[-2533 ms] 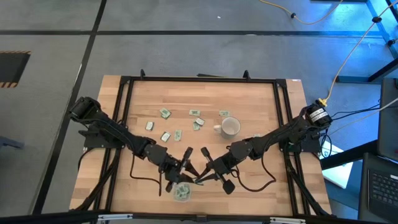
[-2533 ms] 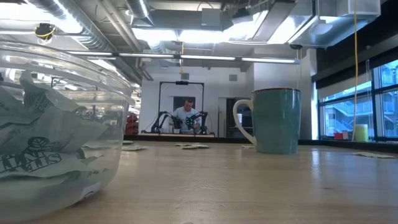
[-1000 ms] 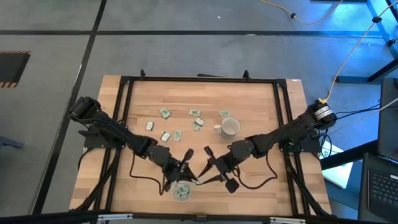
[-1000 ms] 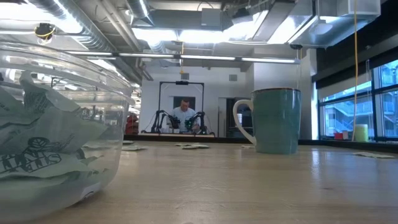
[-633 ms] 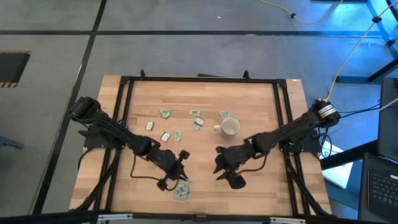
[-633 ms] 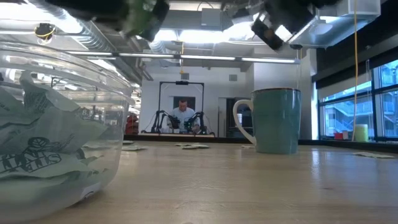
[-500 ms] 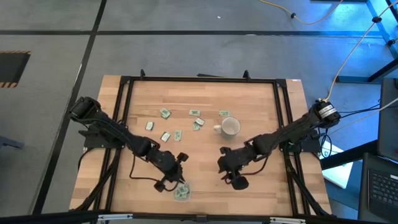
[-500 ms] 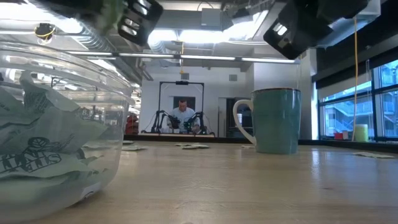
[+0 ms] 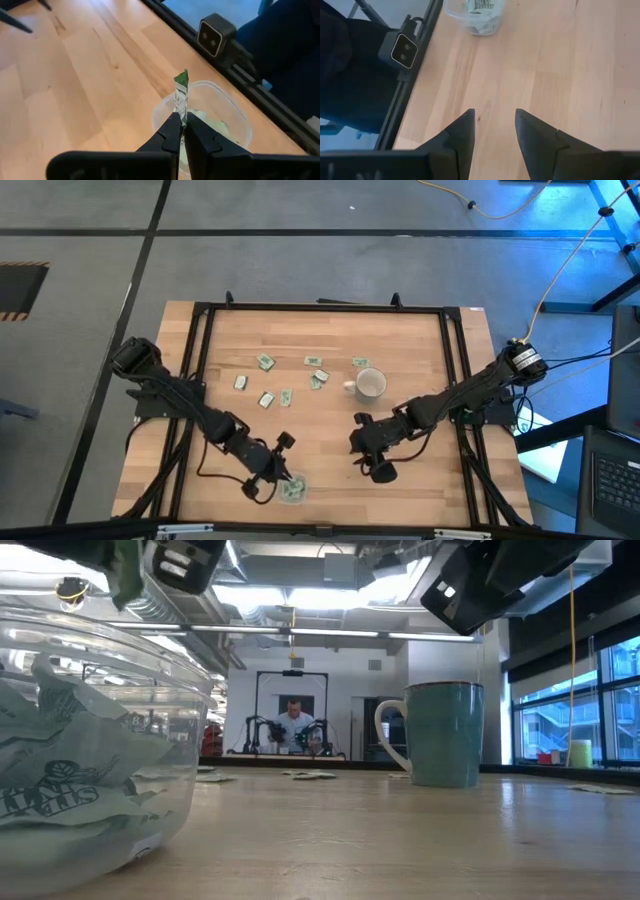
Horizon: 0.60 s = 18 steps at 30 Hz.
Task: Pick and place Stevia / Truvia into bins
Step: Put the green stevia packet into the transparent bin
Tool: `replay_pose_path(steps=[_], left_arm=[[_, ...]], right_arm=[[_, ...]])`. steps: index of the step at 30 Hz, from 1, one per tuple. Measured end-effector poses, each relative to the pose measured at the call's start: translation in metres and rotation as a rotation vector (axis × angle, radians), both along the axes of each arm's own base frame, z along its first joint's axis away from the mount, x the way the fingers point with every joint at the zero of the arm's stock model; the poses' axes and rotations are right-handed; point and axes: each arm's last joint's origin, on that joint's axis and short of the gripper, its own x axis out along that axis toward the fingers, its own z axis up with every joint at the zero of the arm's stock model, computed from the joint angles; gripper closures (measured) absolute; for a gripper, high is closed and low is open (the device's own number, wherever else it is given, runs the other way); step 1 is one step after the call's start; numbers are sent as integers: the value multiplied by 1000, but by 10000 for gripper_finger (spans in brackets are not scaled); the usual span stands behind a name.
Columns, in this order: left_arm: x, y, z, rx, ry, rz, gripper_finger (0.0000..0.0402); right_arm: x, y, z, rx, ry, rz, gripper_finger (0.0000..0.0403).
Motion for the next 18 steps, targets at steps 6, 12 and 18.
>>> replay_pose_path(steps=[6, 12, 18], left_arm=[[14, -14, -5, 47, 69, -13, 393], [23, -19, -6, 130, 200, 54, 393], [24, -19, -4, 114, 207, 66, 387]], right_arm=[[0, 0, 0, -1, 2, 1, 260], [0, 0, 0, 3, 7, -4, 260], [-4, 0, -3, -5, 51, -12, 260]])
